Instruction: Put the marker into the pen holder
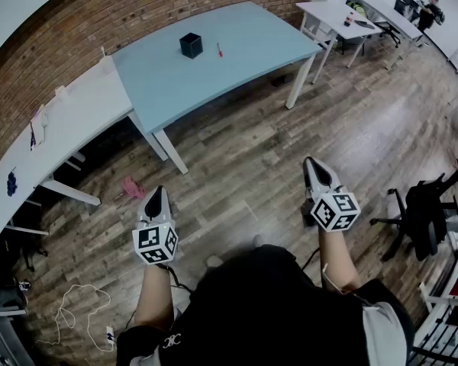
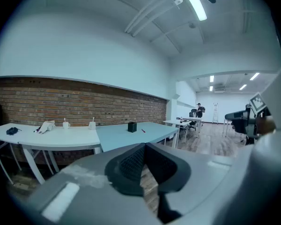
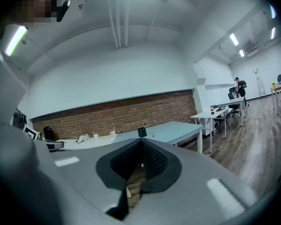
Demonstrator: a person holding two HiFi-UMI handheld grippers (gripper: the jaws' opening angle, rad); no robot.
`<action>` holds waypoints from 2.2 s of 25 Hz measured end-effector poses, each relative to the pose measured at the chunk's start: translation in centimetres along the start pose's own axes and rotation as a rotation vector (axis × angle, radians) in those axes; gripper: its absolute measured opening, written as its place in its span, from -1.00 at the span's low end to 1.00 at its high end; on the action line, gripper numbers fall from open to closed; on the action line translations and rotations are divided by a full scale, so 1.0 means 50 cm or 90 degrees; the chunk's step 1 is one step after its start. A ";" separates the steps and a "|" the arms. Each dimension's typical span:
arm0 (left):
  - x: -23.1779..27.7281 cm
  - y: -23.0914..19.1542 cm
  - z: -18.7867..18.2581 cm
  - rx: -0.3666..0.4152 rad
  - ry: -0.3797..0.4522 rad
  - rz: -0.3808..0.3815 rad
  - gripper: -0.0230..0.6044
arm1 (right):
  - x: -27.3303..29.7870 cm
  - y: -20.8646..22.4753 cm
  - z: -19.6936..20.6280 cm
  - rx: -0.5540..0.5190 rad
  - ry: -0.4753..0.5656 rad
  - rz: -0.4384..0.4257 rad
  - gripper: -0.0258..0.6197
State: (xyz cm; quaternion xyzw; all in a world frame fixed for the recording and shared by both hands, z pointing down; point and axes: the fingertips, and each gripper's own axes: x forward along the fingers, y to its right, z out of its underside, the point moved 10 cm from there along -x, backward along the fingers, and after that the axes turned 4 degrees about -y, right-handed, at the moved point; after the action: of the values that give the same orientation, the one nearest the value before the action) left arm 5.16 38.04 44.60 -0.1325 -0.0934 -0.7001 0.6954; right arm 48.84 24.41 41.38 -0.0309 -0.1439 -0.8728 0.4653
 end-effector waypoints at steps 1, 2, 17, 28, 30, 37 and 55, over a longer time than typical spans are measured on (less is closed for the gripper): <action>0.003 0.002 0.000 0.000 0.000 0.001 -0.90 | 0.002 -0.001 0.001 -0.003 -0.005 -0.005 -0.91; 0.005 0.003 0.000 0.000 0.000 0.001 -0.90 | 0.004 -0.001 0.003 -0.004 -0.009 -0.012 -0.91; -0.015 -0.030 0.019 0.024 -0.012 -0.008 -0.90 | 0.024 -0.062 0.039 -0.001 -0.026 -0.037 -0.91; -0.061 -0.136 0.050 0.022 -0.010 0.008 -0.90 | 0.040 -0.187 0.078 -0.011 -0.028 -0.043 -0.90; -0.065 -0.160 0.054 0.016 -0.007 0.014 -0.90 | 0.041 -0.212 0.082 -0.017 -0.029 -0.041 -0.91; -0.070 -0.210 0.077 -0.010 -0.007 0.026 -0.90 | 0.027 -0.262 0.107 -0.031 -0.046 -0.035 -0.90; 0.041 -0.260 0.024 0.065 0.018 0.022 -0.90 | 0.185 -0.217 0.115 -0.027 -0.040 -0.056 -0.90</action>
State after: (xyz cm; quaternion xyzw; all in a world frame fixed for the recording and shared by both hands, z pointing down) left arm -7.74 36.69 47.06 -0.0885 -0.1168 -0.6842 0.7144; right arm 34.22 24.30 46.21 -0.0617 -0.1413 -0.8938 0.4212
